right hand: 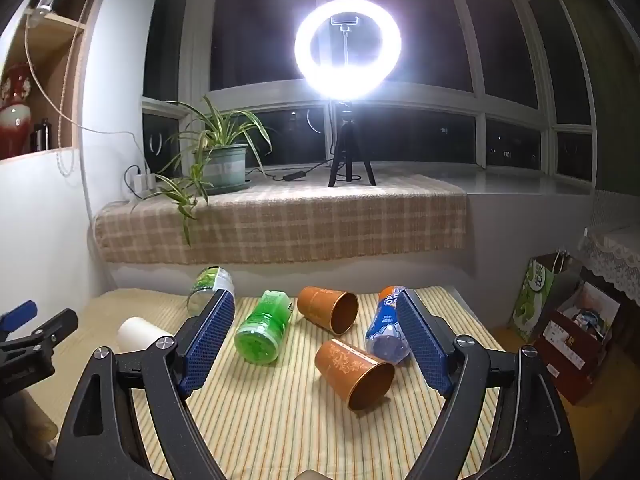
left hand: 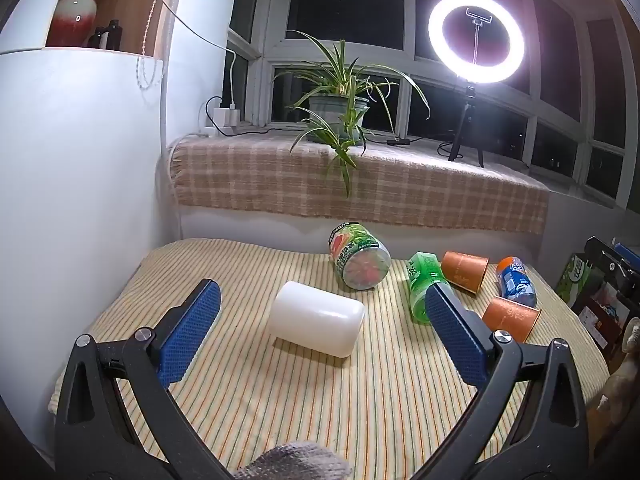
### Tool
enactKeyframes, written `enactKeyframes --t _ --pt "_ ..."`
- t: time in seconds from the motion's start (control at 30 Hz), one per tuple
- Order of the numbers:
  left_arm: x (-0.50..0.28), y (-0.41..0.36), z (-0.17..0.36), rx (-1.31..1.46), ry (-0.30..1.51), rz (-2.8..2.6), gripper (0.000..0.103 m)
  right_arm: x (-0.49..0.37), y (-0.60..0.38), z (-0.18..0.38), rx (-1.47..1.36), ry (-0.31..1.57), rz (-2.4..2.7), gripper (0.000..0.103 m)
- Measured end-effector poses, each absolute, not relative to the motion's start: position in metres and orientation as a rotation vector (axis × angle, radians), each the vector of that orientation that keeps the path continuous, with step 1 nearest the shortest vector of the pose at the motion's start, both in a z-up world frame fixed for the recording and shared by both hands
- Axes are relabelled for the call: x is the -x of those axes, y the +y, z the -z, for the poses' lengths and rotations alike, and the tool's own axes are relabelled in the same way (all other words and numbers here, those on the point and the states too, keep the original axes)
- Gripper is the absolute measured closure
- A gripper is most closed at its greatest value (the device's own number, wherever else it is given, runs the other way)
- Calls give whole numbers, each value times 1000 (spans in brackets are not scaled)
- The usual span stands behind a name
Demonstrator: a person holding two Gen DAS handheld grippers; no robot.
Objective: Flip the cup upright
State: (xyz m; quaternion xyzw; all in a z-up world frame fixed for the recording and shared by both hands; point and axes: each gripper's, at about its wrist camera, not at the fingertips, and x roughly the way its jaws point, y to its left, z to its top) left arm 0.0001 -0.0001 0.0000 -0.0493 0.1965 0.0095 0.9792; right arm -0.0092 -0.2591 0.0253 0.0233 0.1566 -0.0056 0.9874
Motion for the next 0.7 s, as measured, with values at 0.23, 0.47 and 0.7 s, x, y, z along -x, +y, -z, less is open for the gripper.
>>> enactKeyframes --t 0.23,0.47,0.7 --pt "0 0 0 99 392 -23 0 9 -259 -25 -45 313 15 20" --pt "1 -1 0 96 393 -21 0 9 -260 -25 -47 318 11 20" --pt "0 0 0 96 395 -22 0 8 -257 -26 -43 318 9 20"
